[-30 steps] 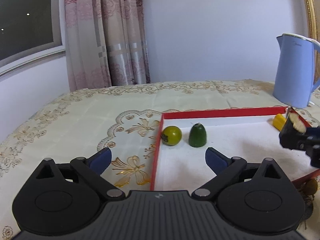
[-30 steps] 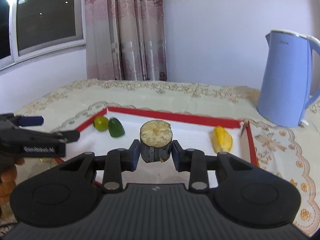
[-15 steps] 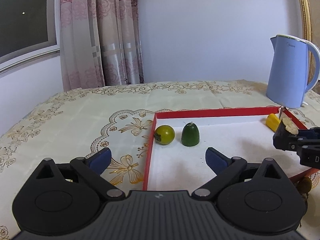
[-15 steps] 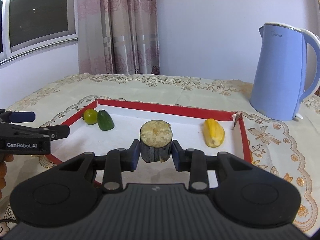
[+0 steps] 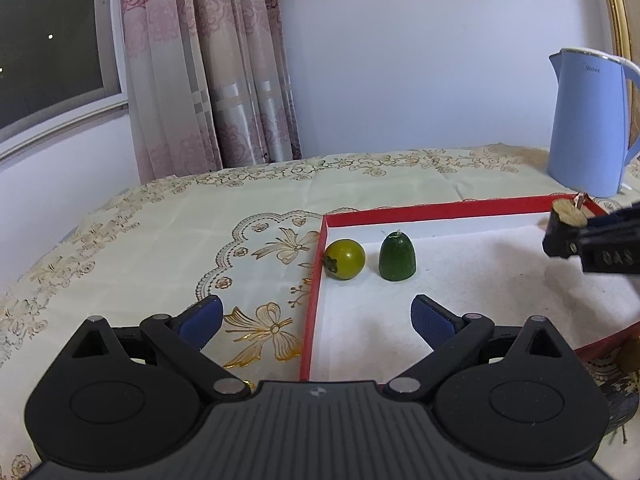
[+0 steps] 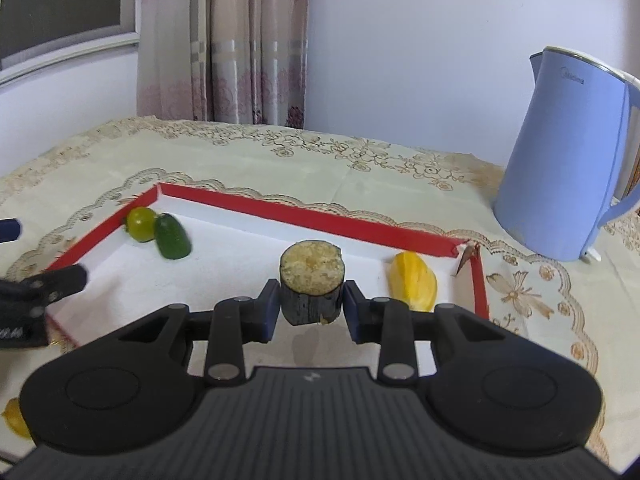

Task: Organize fruits
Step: 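Lower the sugarcane stump into the tray and open the right gripper, then grasp the small tan round fruit on the table with the left gripper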

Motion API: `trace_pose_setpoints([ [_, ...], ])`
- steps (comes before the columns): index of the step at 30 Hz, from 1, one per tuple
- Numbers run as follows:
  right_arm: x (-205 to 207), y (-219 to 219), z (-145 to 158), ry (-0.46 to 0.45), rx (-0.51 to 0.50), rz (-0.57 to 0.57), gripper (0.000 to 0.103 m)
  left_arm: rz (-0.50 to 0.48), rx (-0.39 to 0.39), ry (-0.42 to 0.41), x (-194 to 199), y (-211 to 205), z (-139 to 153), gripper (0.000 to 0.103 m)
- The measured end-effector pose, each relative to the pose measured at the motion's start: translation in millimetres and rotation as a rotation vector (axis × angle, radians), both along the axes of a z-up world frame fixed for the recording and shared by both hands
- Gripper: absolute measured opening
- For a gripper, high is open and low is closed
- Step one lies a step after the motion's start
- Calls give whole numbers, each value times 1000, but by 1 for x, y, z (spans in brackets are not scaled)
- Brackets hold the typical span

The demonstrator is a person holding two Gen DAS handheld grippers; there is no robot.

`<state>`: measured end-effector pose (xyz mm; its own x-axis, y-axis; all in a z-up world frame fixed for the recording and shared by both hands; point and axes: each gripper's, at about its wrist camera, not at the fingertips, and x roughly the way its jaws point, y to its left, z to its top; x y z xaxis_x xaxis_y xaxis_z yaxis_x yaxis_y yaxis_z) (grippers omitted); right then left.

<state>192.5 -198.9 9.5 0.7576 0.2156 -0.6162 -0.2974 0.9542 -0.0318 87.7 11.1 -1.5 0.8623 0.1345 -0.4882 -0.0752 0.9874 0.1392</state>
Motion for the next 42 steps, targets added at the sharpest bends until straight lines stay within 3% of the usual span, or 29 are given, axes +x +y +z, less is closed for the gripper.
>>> trace_pose_setpoints([
  [12,31,-2,-14,54,-50,-52,33,5,-7,0,0,2,1,101],
  [15,30,-3,-14,52,-46,-54,48,6,-7,0,0,2,1,101],
  [18,25,-6,-8,28,-37,-65,48,12,-1,-2,1,2,0,101],
  [22,-5,-15,13,-60,-4,-69,49,35,17,-10,1,2,0,101],
  [25,-43,-25,27,-155,28,-86,68,23,5,-19,-1,3,1,101],
  [27,-70,-32,32,-201,59,-100,71,12,0,-27,-2,2,3,101],
  [32,-119,-51,33,-220,158,-141,77,1,-9,-38,-2,0,6,101],
  [37,-140,-53,23,-211,137,-174,88,-23,-40,-53,-21,2,18,101],
  [42,-150,-48,5,-220,148,-177,88,-126,-30,-29,-61,5,15,101],
])
